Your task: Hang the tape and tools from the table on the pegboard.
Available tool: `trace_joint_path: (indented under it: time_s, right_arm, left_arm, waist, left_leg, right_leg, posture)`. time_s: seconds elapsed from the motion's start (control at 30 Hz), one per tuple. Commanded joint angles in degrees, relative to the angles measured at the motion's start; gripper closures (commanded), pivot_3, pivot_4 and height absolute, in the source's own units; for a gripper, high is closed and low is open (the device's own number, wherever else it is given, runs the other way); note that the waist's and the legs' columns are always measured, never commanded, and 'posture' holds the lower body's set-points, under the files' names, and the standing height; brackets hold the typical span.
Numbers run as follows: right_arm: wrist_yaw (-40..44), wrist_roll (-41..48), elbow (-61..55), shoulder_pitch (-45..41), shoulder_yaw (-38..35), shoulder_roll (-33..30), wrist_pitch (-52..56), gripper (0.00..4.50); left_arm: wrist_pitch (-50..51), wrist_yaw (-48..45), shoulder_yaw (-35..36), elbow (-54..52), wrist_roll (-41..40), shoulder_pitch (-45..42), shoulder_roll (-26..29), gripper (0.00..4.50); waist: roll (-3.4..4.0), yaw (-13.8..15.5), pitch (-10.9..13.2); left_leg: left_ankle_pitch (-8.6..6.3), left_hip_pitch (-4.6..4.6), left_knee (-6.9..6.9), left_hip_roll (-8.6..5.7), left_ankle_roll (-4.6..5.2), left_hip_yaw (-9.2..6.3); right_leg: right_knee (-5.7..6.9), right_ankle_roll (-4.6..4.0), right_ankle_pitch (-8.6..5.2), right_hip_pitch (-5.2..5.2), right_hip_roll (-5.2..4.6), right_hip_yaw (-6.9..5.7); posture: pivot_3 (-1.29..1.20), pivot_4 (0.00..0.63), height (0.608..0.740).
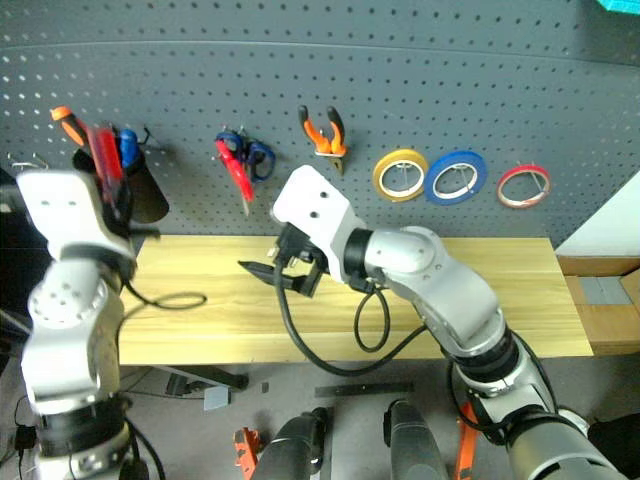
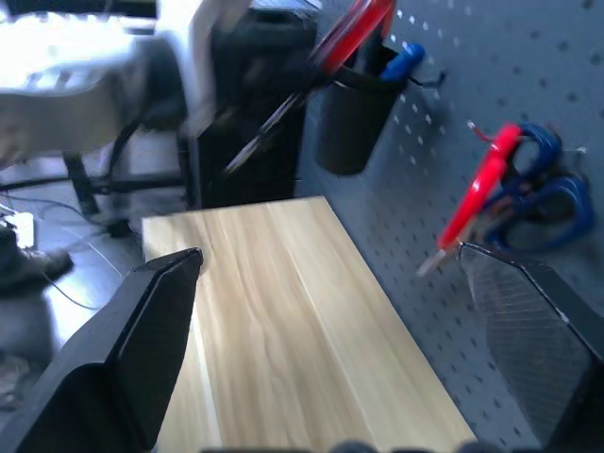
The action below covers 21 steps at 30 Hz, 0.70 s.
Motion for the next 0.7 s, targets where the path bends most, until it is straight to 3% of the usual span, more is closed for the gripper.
trace_joint_path:
  time_s: [0.03,0.3,0.47,0.6,0.7]
  right_arm:
    - [0.37,-0.81,1.23,-2.04,-1.16,1.01,-3.78,0.0]
    - [-0.42,-2.91,5.49,-4.17,-1.56,3.0,-6.78,0.0]
    - [-0.27,-3.79,6.79,-4.49,-1.38,3.28,-7.81,0.0]
    - [0.11,-4.15,6.69,-4.31,-1.41,3.25,-7.96,0.0]
    - [0.08,-4.48,6.73,-4.4,-1.52,3.45,-7.92,0.0]
  left_arm:
    - [-4.0,-0.87,2.49,3.55,-0.53,-7.64,3.6,3.71]
    - [-17.01,-2.16,2.55,29.63,-0.32,-27.25,9.75,3.71]
    - [-29.38,-2.26,-0.13,46.45,1.67,-31.4,8.7,3.71]
    - [-35.61,-1.08,-1.26,53.75,2.7,-31.46,7.7,3.71]
    - [-38.74,-0.47,-0.99,56.79,1.7,-30.36,6.02,2.7]
  waist:
    - [-0.01,0.01,-0.03]
    - [-0.22,-0.09,-0.19]
    - [-0.4,-0.07,-0.49]
    - [-0.57,-0.15,-0.63]
    - [-0.67,-0.18,-0.69]
  left_leg:
    - [0.0,0.0,-0.01,0.0,0.0,0.01]
    - [0.01,-0.03,-0.02,0.0,-0.07,0.04]
    - [0.09,-0.03,-0.02,-0.03,-0.23,0.05]
    - [0.09,-0.03,0.0,-0.02,-0.23,0.04]
    - [0.09,-0.08,0.0,-0.01,-0.23,0.05]
  right_leg:
    - [0.0,0.0,0.0,0.0,0.0,0.01]
    - [0.05,-0.07,0.06,-0.06,0.02,-0.06]
    - [0.03,-0.07,0.07,-0.06,0.0,-0.05]
    - [0.07,-0.09,0.09,-0.07,0.0,-0.06]
    - [0.09,-0.1,0.1,-0.15,0.0,-0.05]
  posture:
    - [-0.04,0.189,0.74]
    - [-0.06,0.164,0.74]
    - [-0.07,0.16,0.74]
    - [-0.08,0.158,0.74]
    - [-0.08,0.156,0.74]
